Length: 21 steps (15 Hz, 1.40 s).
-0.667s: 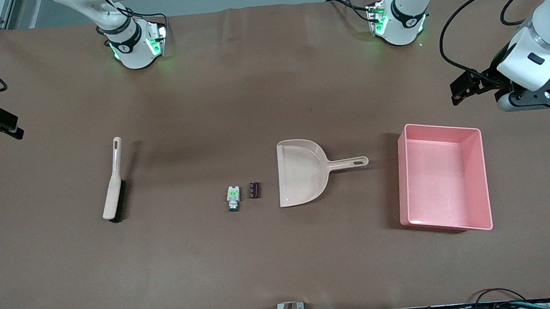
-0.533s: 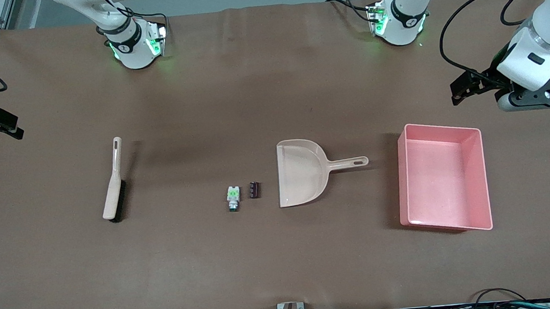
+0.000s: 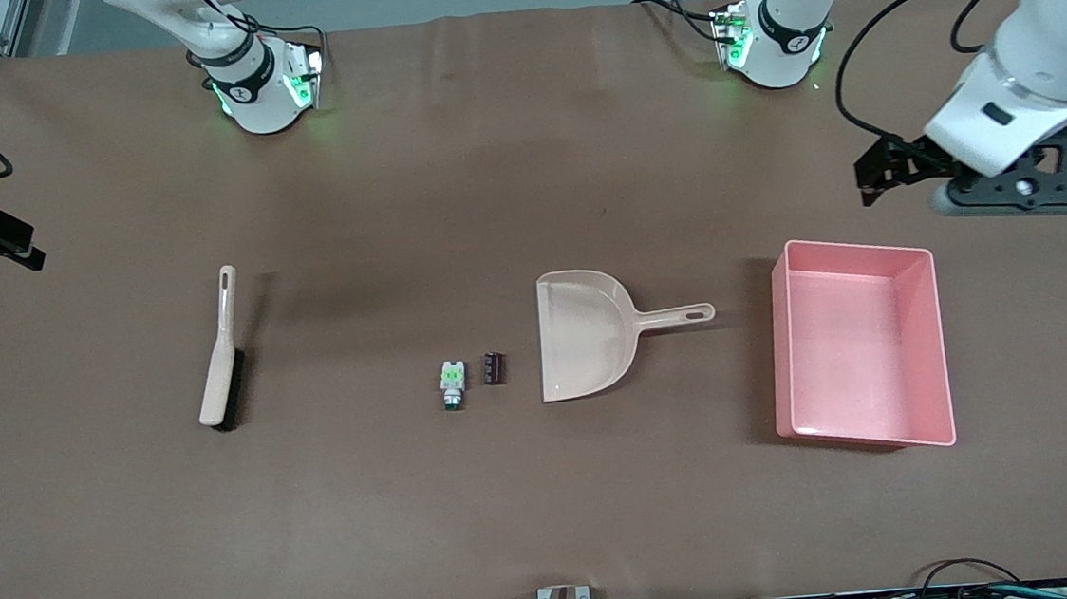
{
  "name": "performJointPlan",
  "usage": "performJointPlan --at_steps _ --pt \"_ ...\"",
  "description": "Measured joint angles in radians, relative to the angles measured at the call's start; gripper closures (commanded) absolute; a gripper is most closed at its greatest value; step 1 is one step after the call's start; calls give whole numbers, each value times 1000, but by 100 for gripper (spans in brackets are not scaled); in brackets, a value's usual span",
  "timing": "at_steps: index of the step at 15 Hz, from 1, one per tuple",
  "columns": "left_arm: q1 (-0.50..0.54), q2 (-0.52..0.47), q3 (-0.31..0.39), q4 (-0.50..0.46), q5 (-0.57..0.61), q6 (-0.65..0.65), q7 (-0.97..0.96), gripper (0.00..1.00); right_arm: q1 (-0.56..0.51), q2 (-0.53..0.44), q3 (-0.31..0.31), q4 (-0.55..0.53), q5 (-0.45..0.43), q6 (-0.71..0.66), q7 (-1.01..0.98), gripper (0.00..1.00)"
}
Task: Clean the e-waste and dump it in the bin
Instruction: 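Reach the left gripper to the dustpan handle while the right gripper reaches the brush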
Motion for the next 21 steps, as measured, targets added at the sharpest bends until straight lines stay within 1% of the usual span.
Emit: performJointPlan --at_steps 2,3,6,10,12,14,17,21 --pt "-6 37 -36 0 0 12 35 0 0 0 0 0 0 0 0 0" --pt "-11 58 -43 0 0 22 64 0 0 0 0 0 0 0 0 0" --pt "-19 132 -57 -1 17 84 264 0 0 0 0 -1 0 0 0 0" --pt "-82 223 -66 -2 118 164 482 0 0 0 -1 -1 0 0 0 0" --pt "-111 273 -67 -3 134 217 615 0 -5 1 -2 -1 0 1 0 0" --pt "-115 329 -66 -4 142 279 722 0 -23 9 -3 -4 0 5 0 0" --pt "-109 399 -65 -4 161 344 846 0 -37 57 -4 -18 1 24 -2 0" --pt "-119 448 -66 -3 185 372 910 0 -36 176 1 -63 3 69 -2 0"
